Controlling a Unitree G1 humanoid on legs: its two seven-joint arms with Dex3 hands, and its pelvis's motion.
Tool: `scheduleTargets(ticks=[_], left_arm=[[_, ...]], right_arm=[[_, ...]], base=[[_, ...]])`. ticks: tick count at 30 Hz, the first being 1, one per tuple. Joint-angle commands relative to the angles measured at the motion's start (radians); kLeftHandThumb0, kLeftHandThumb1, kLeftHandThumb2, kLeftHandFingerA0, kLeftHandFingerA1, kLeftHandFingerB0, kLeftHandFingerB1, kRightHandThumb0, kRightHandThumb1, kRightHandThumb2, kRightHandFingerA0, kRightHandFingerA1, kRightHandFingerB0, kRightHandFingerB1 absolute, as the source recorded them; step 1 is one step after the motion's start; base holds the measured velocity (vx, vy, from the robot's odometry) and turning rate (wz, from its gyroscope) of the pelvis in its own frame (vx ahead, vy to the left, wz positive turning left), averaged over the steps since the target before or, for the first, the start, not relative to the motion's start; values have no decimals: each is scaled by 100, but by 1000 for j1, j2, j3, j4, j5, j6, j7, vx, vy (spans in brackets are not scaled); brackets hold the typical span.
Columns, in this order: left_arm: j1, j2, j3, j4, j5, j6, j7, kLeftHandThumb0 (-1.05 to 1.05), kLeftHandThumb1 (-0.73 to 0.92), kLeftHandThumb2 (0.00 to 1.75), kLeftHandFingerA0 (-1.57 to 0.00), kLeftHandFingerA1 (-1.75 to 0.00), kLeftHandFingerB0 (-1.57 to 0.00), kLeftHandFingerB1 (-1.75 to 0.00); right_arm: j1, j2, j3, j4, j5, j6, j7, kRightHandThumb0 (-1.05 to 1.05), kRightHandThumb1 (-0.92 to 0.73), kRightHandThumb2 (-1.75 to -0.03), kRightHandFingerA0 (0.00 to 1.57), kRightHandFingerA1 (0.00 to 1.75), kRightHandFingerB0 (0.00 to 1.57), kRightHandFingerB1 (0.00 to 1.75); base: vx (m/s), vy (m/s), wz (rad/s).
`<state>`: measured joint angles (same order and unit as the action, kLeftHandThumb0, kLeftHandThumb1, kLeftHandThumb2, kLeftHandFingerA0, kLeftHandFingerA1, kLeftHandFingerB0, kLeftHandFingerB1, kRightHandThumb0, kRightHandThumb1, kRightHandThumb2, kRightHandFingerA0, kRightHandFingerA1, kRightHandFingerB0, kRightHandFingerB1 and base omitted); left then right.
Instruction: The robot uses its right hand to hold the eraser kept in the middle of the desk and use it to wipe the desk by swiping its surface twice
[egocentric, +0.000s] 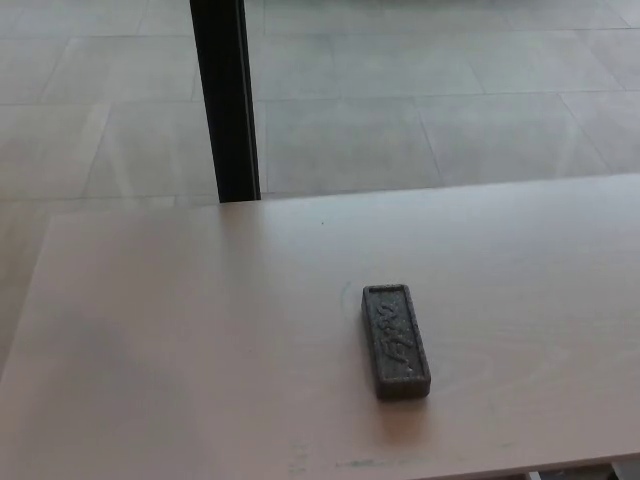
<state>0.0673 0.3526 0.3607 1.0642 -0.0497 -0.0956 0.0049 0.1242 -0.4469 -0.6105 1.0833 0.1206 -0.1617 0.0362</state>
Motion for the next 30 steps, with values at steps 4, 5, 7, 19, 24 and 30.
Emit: scheduleTargets(ticks=[4,5,7,19,24,30], left_arm=[[-32,53,106,67,-82,-54,9,-40,42,80,-82,-82,-65,-69],[-36,54,107,75,-78,-58,11,-40,42,80,-82,-81,-66,-69],[-31,55,109,74,-78,-67,8,-38,41,81,-79,-79,-64,-69],[-13,59,104,84,-74,-82,-4,-40,44,82,-81,-81,-66,-69],[-17,54,113,88,-88,-83,-18,-38,43,81,-81,-81,-65,-69],[-12,60,110,80,-83,-67,-6,-40,44,81,-81,-82,-66,-70]], right_arm=[[-146,-151,-200,12,178,-128,2,-65,-65,-59,100,82,62,72],[-174,-158,-221,0,201,-126,21,-68,-61,-58,103,80,63,72],[-253,-195,-211,-69,182,-104,-29,-68,-63,-60,110,76,68,71],[-711,-132,-24,-580,194,212,-138,-25,-78,-65,83,127,69,51],[-795,-39,132,-775,194,320,-100,-22,-75,-80,87,175,71,101],[-846,123,277,-822,228,334,-16,-33,-56,-109,120,136,88,115]], base=[[0,0,0],[0,0,0],[0,0,0],[0,0,0],[0,0,0],[0,0,0]])
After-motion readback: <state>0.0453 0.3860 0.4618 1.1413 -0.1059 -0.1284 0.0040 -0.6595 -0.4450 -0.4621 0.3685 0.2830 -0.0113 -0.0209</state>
